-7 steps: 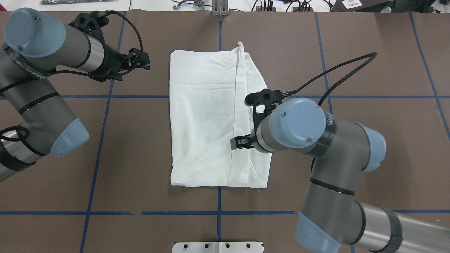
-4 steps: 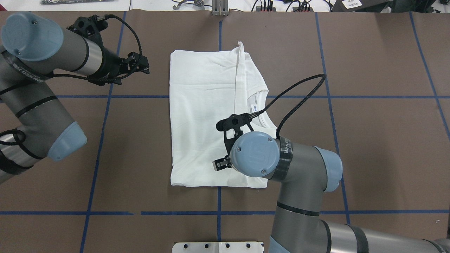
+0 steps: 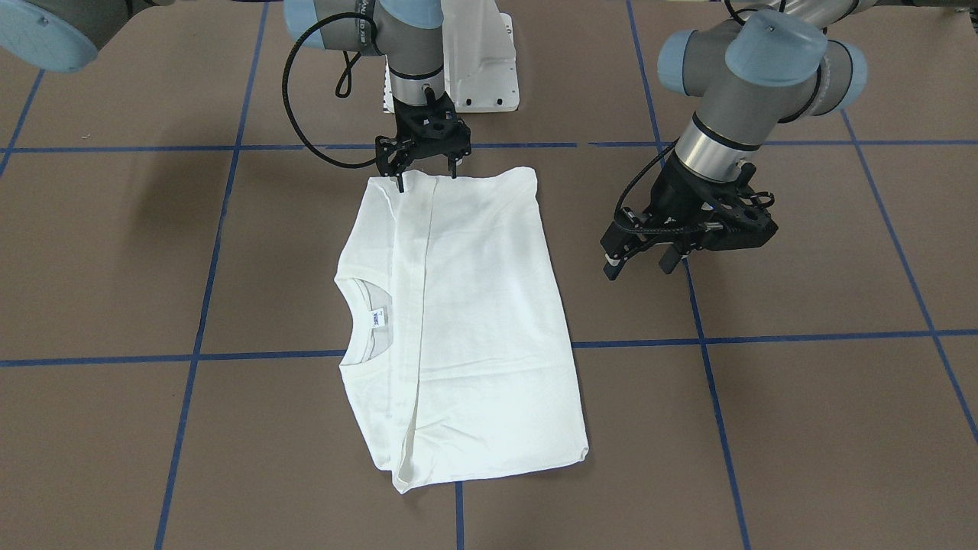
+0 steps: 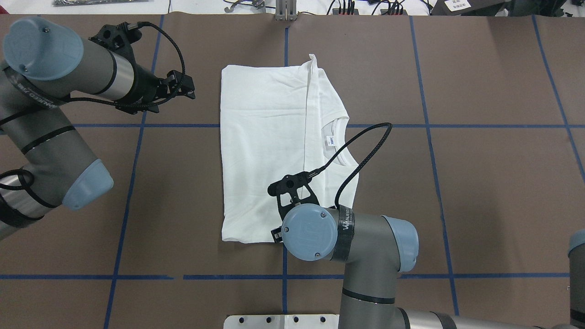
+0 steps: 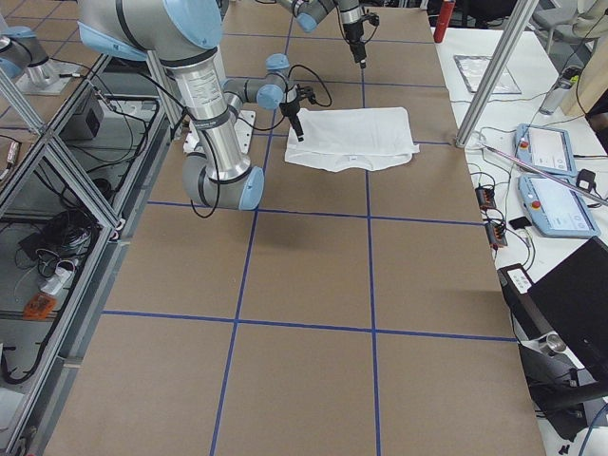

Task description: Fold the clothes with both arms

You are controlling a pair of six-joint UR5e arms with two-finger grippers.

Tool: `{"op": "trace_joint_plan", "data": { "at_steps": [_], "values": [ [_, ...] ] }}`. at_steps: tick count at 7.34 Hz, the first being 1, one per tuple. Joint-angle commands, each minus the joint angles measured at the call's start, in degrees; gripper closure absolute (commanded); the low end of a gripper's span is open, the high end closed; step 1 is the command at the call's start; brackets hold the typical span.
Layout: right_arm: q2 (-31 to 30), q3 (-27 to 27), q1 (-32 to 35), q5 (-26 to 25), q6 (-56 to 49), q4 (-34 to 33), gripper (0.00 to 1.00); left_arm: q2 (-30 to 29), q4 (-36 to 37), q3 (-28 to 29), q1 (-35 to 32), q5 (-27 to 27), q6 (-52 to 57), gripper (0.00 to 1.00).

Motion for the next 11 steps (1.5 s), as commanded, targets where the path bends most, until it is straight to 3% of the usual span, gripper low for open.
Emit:
{"op": "trace_joint_plan", "data": {
  "at_steps": [1, 2, 3, 6, 7, 8, 11],
  "values": [
    [-0.1, -0.2, -1.2, -1.3, -1.3, 0.0, 0.26, 0.0, 0.0, 0.1, 0.1, 0.0, -0.1, 0.0],
    [-0.1, -0.2, -1.2, -1.5, -1.7, 0.0, 0.47, 0.0, 0.0, 0.3, 0.2, 0.0, -0.1, 0.0],
    [-0.4, -0.2, -1.2, -2.6, -2.7, 0.0, 0.55, 0.0, 0.0, 0.5, 0.2, 0.0, -0.2, 0.0],
    [-0.5, -0.3, -1.2, -3.1, -4.6, -0.3, 0.53, 0.1, -0.1, 0.7, 0.5, 0.0, 0.0, 0.0],
    [-0.4, -0.2, -1.2, -3.2, -4.7, -0.2, 0.47, 0.2, -0.1, 0.7, 0.5, 0.0, 0.0, 0.0],
    [-0.1, -0.2, -1.2, -3.2, -4.7, -0.2, 0.26, 0.1, -0.1, 0.8, 0.5, 0.0, 0.0, 0.0],
    [-0.2, -0.9, -1.4, -3.3, -4.7, -0.1, 0.17, 0.1, 0.0, 0.8, 0.5, 0.0, 0.0, 0.0]
  ]
}}
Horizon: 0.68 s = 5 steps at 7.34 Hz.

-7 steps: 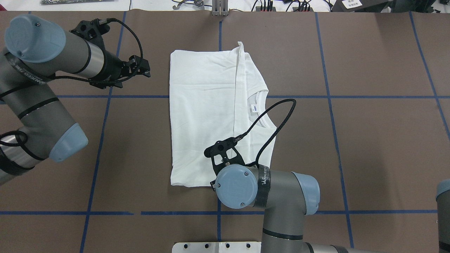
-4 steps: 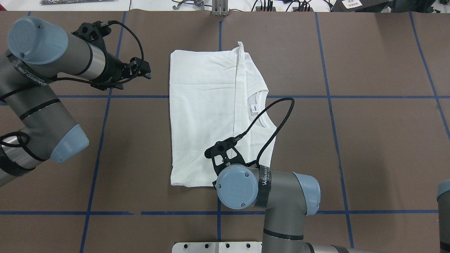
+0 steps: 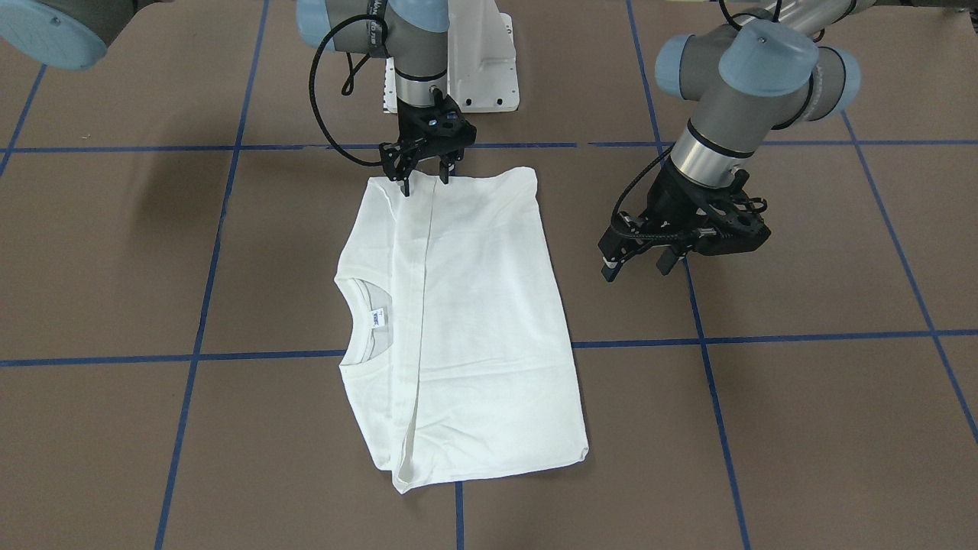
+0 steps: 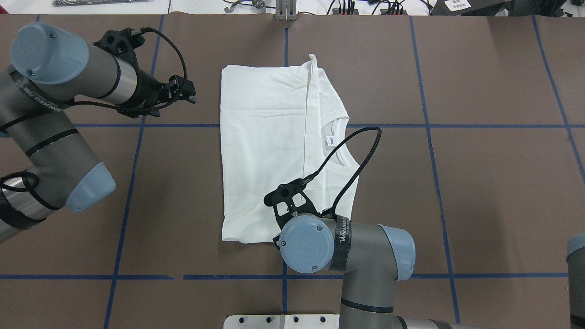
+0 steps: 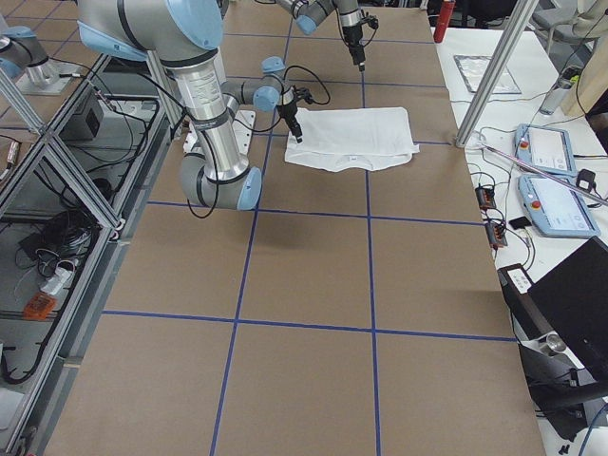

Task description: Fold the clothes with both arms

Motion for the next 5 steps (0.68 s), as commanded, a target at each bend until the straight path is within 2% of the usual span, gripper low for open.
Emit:
{"op": "trace_joint_plan", "data": {
  "at_steps": [1, 5],
  "values": [
    [0.0, -0.6, 0.0, -0.2, -0.1, 0.0, 0.17, 0.0, 0.1, -0.3, 0.0, 0.0, -0.2, 0.0],
    [-0.5, -1.4, 0.4, -0.8, -0.9, -0.2, 0.19, -0.2, 0.2, -0.8, 0.0, -0.1, -0.6, 0.0]
  ]
}}
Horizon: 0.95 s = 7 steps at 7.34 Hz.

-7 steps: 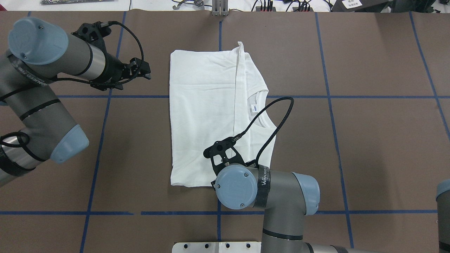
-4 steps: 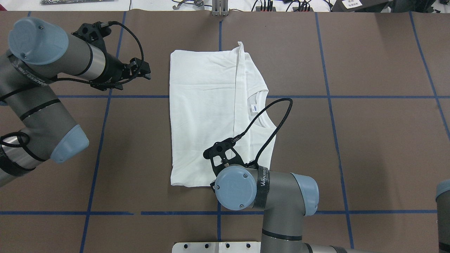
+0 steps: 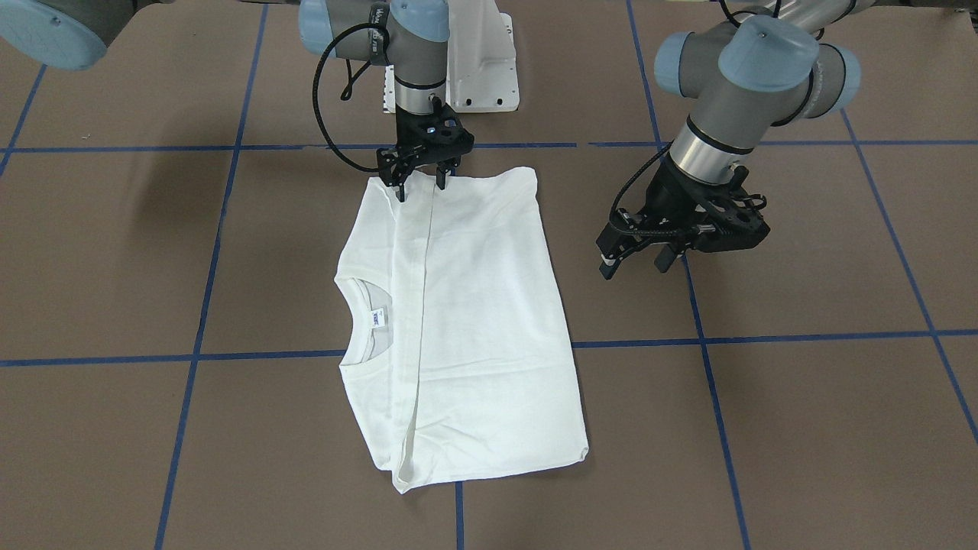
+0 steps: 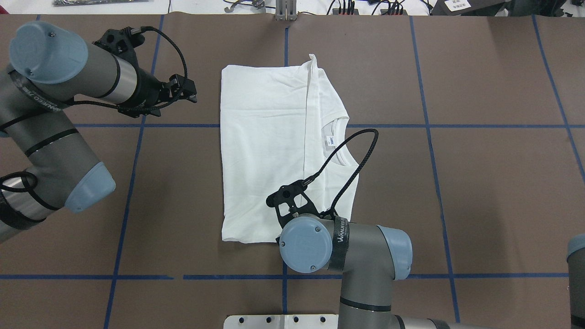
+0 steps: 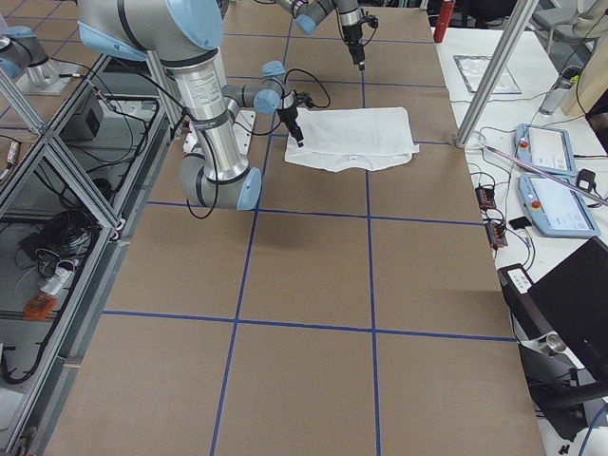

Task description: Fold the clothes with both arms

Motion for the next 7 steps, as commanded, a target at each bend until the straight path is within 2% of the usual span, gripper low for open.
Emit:
{"op": "trace_joint_plan", "data": {
  "at_steps": [1, 4, 6, 7],
  "values": [
    [-2.3, 0.9, 0.8, 0.1, -0.6, -0.1, 0.19, -0.2, 0.1, -0.2, 0.0, -0.1, -0.3, 0.0],
    [-9.4, 8.2, 2.1, 0.7, -1.8, -0.2, 0.2, -0.8, 0.1, -0.1, 1.9, 0.0, -2.2, 0.0],
    [-17.2, 14.7, 2.7, 0.7, -3.7, -0.2, 0.2, -1.3, 0.0, -0.3, 2.8, 0.1, -3.6, 0.0],
    [-18.6, 16.9, 3.4, 1.1, -3.8, -0.2, 0.2, -1.4, 0.0, -0.3, 2.9, 0.1, -3.8, 0.0]
  ]
}}
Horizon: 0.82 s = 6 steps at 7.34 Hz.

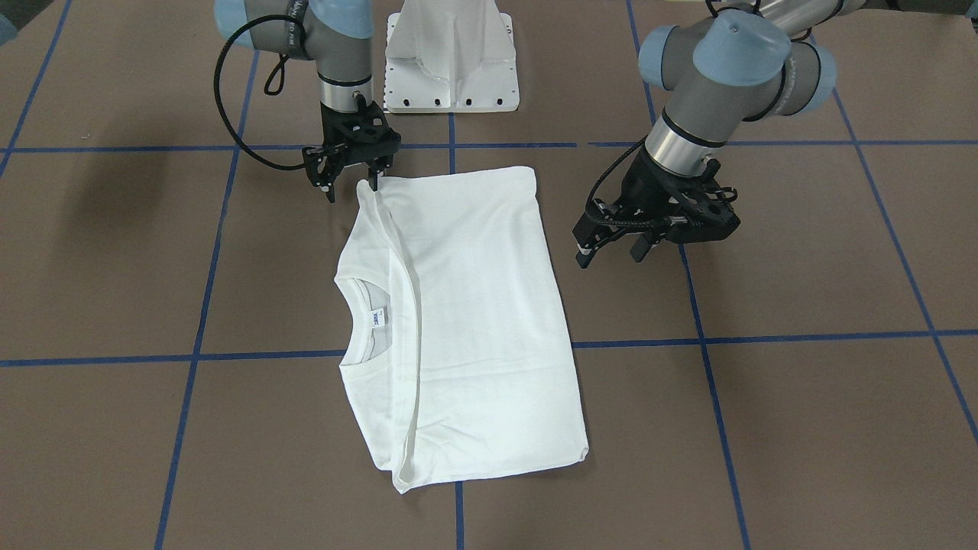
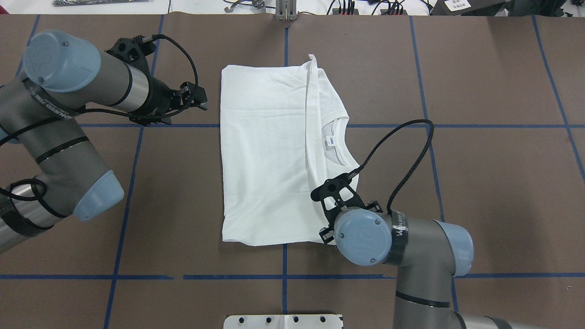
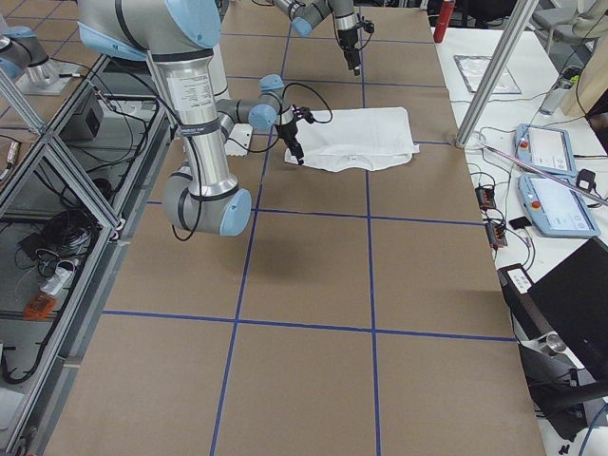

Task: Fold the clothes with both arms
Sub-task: 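Slide the right gripper along the shirt toward the collar, smoothing it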

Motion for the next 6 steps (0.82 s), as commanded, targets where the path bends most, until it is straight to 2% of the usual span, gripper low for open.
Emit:
{"op": "trace_joint_plan", "data": {
  "at_steps": [1, 3, 4, 6],
  "values": [
    [-2.6, 3.7, 1.7, 1.3, -0.4, 0.0, 0.19, -0.2, 0.0, 0.0, 0.4, 0.0, -0.6, 0.0],
    [2.1, 2.1, 5.3, 4.2, -1.4, 0.3, 0.14, -0.2, 0.0, 0.1, 0.4, 0.0, -0.5, 0.0],
    [5.4, -1.3, 7.1, 4.2, -2.8, 0.9, 0.13, -0.2, -0.1, 0.2, 0.4, 0.0, -0.5, 0.0],
    [14.5, -12.0, 10.4, 4.2, -4.1, 1.6, 0.13, -0.2, -0.2, 0.8, 0.3, 0.0, -0.3, 0.0]
  ]
}}
